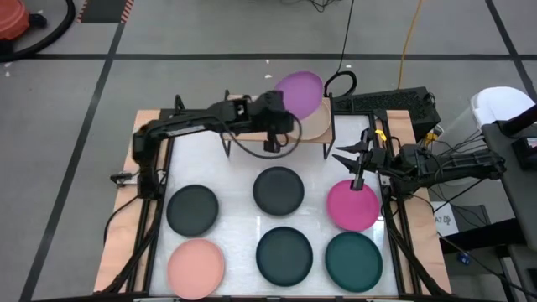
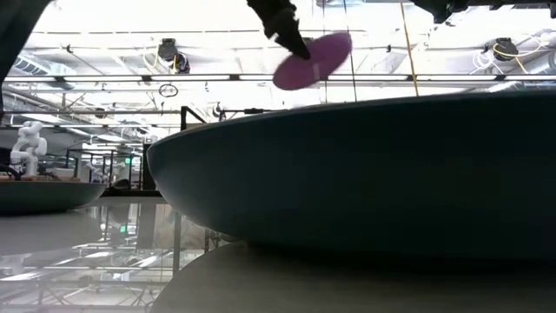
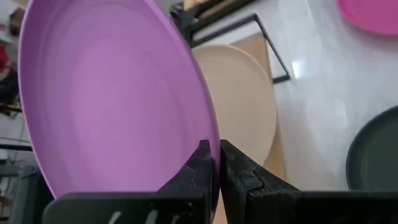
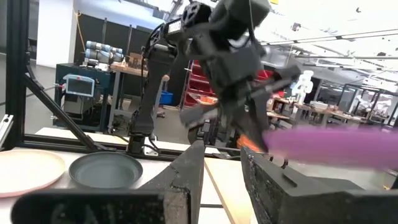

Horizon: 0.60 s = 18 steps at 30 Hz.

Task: Place and stack plates onto a shelf
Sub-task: Stack the purple plate on top of the light brown plate on the shelf

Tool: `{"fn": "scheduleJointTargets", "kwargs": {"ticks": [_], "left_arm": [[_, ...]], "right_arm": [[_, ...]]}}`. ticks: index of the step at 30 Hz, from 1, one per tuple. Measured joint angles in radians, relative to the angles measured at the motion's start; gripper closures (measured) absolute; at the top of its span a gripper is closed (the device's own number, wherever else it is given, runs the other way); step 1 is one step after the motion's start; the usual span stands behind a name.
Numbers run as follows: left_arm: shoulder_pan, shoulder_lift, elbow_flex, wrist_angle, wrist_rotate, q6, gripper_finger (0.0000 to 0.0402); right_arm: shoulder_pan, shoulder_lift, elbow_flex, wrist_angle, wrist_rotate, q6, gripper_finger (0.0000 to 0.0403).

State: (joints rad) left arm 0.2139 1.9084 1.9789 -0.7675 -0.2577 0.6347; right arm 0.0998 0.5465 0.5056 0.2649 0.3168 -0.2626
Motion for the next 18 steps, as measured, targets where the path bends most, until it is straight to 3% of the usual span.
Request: {"fn": "scheduleJointTargets", "kwargs": {"ticks": [9,18], "left_arm": [[-0.007,0.112,0.012,-0.001,0.005,0.064,0.0387],[-0.007,0.122,0.013,0.006,0.006,0.069,0.0345]], "right_arm": [[0.0,0.0,0.0,-0.01,0.0,-0.004,0.0314],[0.0,0.0,0.0,-0.016,0.0,-0.008,0.0314]]}}
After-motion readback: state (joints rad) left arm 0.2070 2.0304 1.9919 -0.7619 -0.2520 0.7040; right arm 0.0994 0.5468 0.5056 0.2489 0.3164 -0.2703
